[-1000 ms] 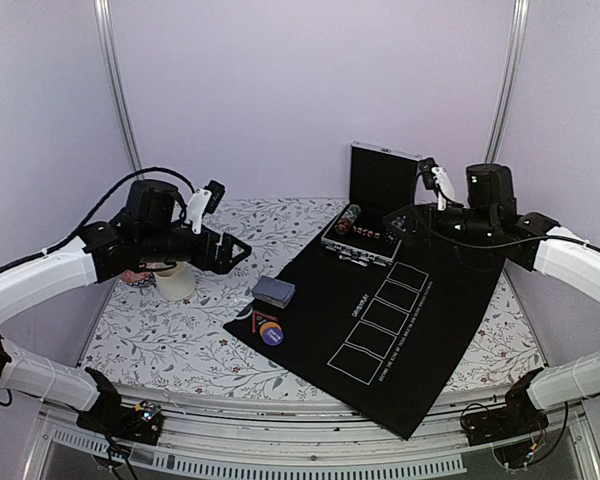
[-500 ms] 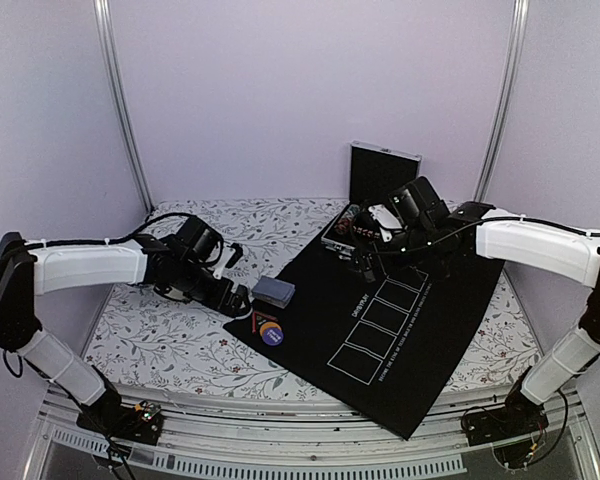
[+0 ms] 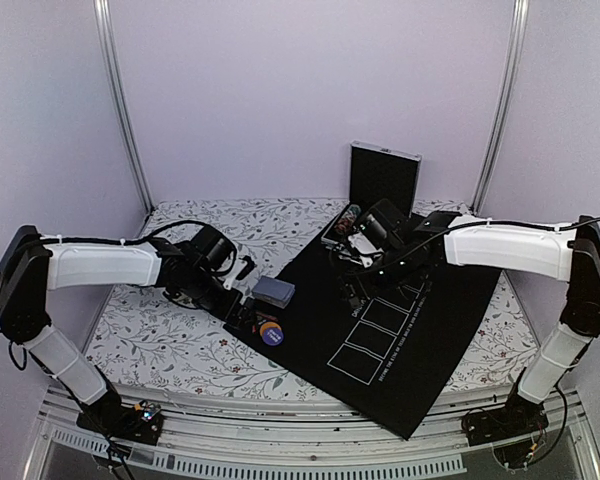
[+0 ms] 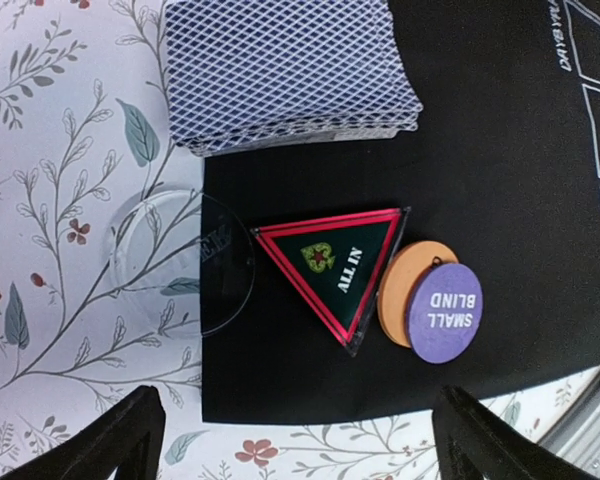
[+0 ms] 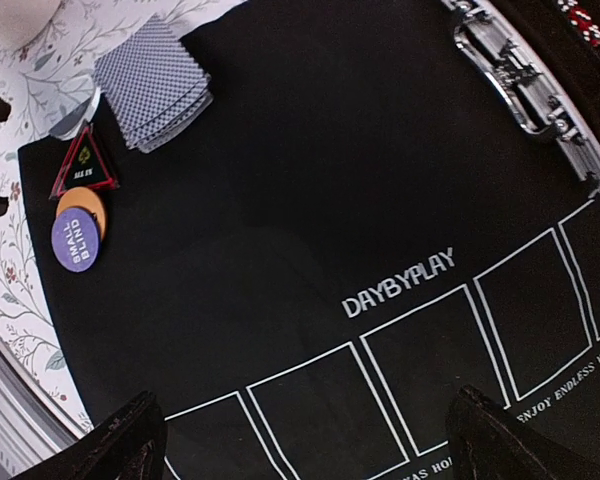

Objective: Distribute texas hold em gaming equipment
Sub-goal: Pick up the dealer button from the poker table mat.

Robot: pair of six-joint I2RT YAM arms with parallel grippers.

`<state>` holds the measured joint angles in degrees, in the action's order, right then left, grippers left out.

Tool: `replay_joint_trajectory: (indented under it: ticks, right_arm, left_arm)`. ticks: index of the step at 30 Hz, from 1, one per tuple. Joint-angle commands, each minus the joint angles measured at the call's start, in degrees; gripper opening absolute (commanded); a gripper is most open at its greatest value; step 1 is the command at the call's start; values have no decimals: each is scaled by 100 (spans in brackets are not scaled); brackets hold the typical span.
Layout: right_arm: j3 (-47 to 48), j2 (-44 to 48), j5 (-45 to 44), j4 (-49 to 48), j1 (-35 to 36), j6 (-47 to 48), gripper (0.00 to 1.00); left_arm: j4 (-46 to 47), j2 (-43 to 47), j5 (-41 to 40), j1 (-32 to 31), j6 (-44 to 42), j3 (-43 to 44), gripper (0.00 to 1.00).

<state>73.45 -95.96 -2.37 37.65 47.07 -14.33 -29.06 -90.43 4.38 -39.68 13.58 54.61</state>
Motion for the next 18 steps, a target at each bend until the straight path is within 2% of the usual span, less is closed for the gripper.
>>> replay_joint_trajectory:
  ticks: [1, 5, 11, 14, 18]
  right_arm:
    - [180, -209, 190, -85, 186, -208, 99]
    - [143, -275, 339, -304, 183, -208, 99]
    - [163, -371, 412, -291, 186, 17, 99]
    - [161, -347, 526, -338, 147, 139, 99]
    - [73, -221, 840, -507, -54, 303, 99]
  left_arm:
    - [355, 61, 261, -57, -151, 93, 95]
    - [370, -161, 145, -44, -505, 593, 96]
    - [192, -550, 669, 250, -1100, 1139, 98]
    - [143, -666, 1537, 489, -1903, 1456, 98]
    - [-140, -764, 2458, 503, -3559, 1894, 98]
